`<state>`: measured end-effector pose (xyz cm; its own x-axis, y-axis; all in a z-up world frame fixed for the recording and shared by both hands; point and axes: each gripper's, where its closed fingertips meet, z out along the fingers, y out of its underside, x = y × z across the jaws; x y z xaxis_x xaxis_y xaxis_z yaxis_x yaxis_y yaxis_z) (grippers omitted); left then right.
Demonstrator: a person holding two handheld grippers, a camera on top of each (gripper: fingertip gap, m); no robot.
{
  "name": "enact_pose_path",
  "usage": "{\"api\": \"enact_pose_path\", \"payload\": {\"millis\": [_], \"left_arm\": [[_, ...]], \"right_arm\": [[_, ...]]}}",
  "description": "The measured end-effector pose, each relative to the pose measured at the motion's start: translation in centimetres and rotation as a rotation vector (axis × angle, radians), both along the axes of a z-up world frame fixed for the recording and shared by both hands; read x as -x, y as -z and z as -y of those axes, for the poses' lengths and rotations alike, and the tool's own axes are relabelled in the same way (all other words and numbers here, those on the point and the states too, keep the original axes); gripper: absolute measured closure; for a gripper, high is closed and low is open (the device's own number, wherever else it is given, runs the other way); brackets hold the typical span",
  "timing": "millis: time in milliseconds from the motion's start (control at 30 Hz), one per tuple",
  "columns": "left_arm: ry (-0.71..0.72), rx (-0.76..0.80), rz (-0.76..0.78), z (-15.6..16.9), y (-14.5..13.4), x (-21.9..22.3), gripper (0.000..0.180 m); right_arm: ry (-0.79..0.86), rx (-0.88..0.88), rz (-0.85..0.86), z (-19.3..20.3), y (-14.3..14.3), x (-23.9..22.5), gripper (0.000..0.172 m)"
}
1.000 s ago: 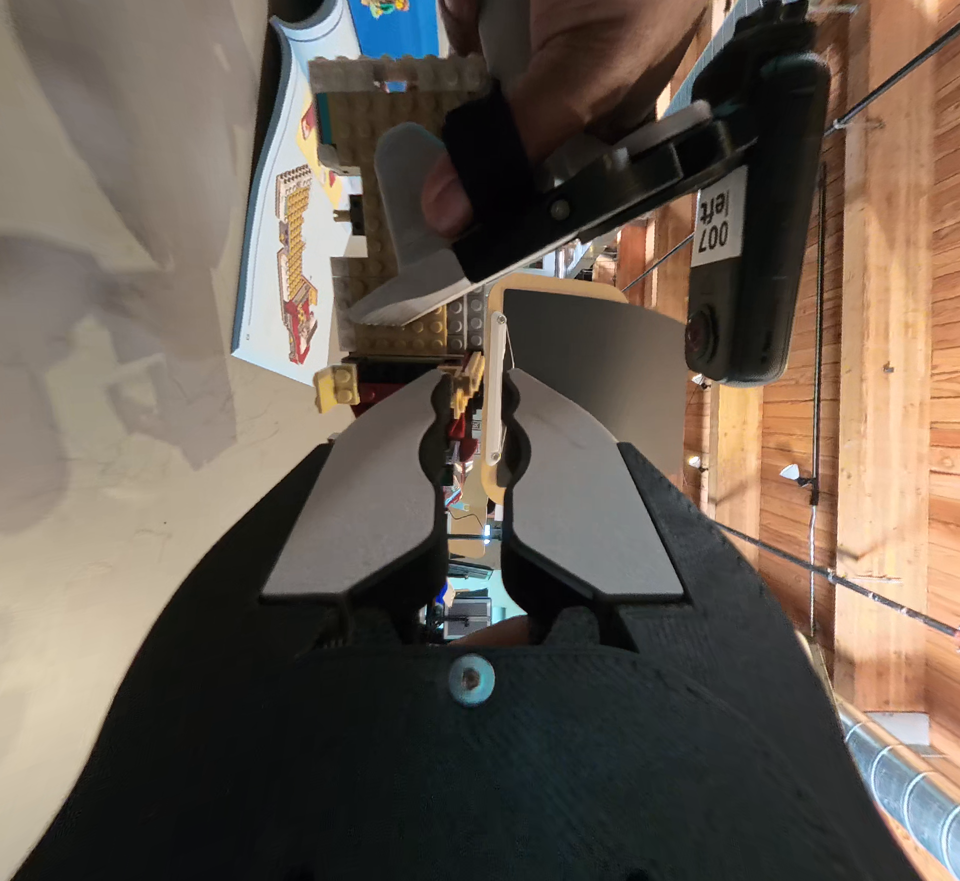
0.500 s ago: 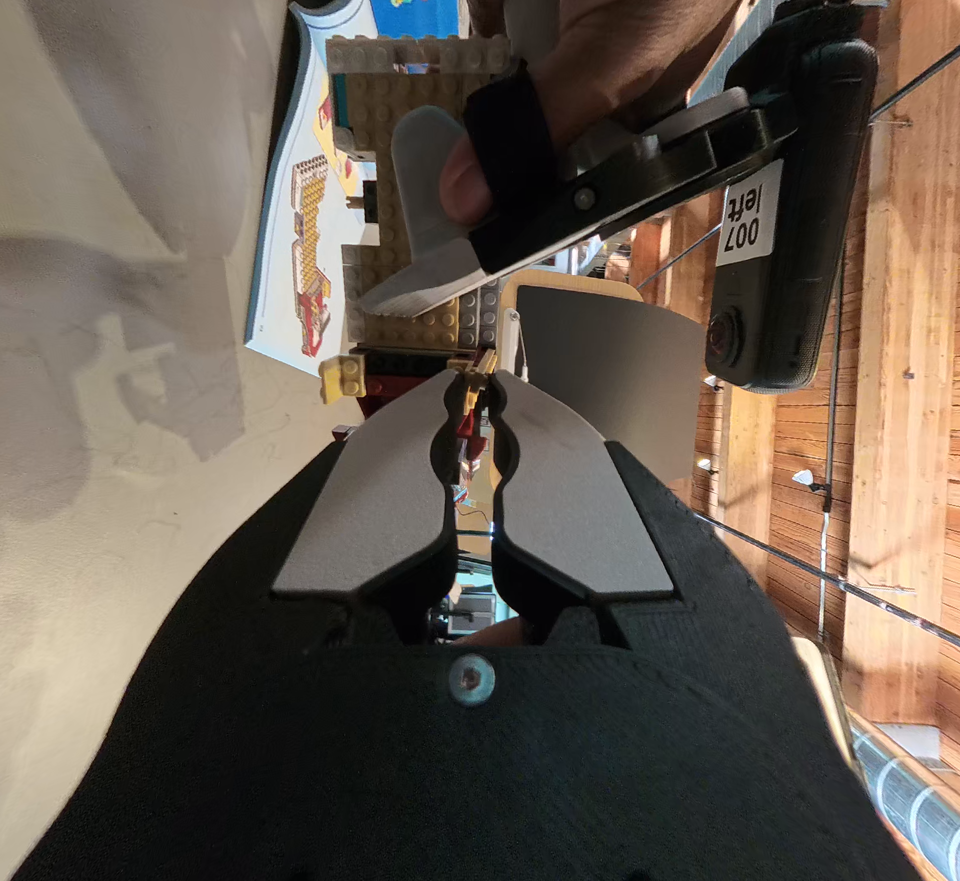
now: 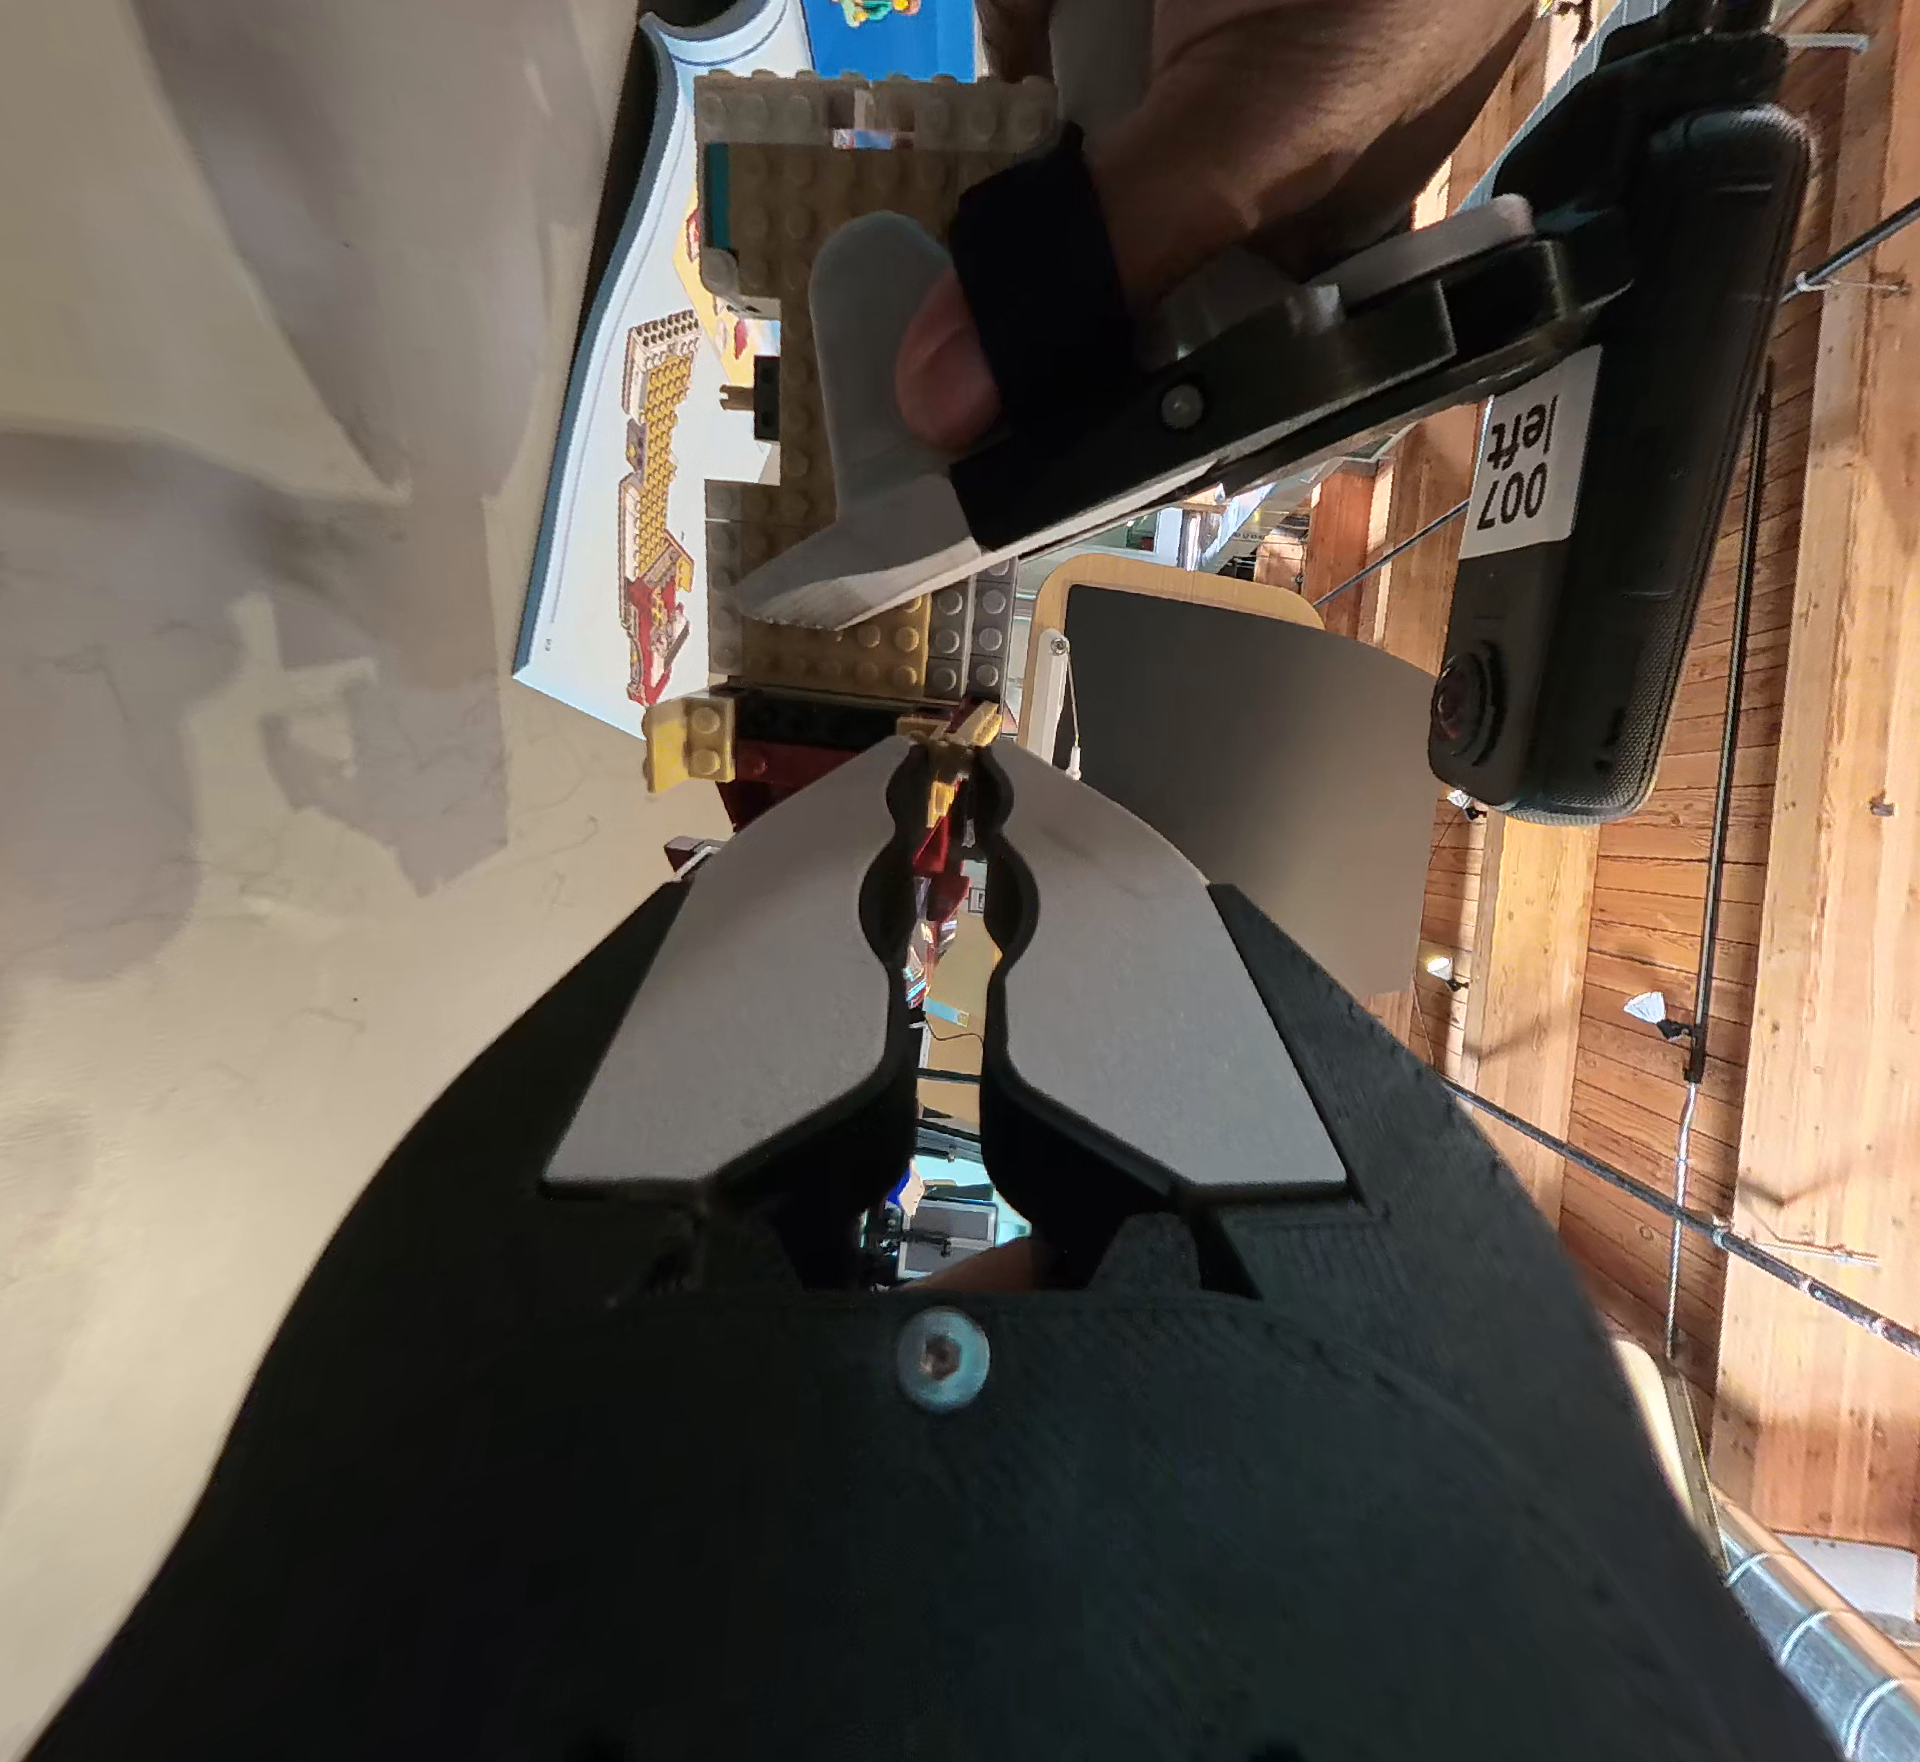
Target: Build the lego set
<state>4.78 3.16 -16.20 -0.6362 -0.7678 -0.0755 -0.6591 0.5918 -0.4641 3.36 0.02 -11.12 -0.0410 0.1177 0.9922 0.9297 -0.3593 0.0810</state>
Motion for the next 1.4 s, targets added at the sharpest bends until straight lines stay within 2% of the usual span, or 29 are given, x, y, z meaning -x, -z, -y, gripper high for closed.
{"api": "enact_pose_path", "payload": {"millis": [300,700,1400], "left_arm": [[-0.009,-0.007,-0.003,-0.20,0.22,-0.11,0.155],[0.000,0.013,0.008,0.07,-0.20,-0.08,0.155],[0.004,-0.006,0.002,-0.15,-0.11,0.07,0.155]], "right_arm": [[-0.005,0.033,0.031,-0.15,0.24,-0.23,0.164],[-0.014,-0.066,0.021,-0.07,-0.37,0.20,0.162],[-0.060,-0.026,0.047,-0.25,-0.08,0.37,0.164]]}}
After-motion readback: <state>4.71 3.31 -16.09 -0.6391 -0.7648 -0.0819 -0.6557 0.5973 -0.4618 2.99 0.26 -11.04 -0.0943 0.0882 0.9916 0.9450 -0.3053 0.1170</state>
